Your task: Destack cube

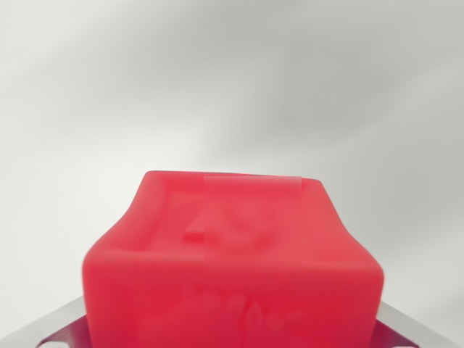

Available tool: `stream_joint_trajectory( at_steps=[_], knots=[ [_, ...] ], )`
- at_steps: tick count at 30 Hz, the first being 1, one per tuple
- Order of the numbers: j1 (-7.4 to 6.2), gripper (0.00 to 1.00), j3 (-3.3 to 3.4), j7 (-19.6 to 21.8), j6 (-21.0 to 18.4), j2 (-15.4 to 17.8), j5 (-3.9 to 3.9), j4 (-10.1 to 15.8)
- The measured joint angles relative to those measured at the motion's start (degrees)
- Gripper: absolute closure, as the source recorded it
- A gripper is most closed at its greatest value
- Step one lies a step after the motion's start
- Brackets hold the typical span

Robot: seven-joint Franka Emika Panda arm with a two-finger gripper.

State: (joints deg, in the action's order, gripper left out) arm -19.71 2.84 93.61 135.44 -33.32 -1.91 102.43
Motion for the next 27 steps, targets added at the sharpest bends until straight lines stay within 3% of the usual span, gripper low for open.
stream_joint_trajectory(
  at_steps=[27],
  knots=[
    [0.03, 1.0, -0.13, 0.0, 6.5, -7.2, -0.47, -0.7]
  ],
)
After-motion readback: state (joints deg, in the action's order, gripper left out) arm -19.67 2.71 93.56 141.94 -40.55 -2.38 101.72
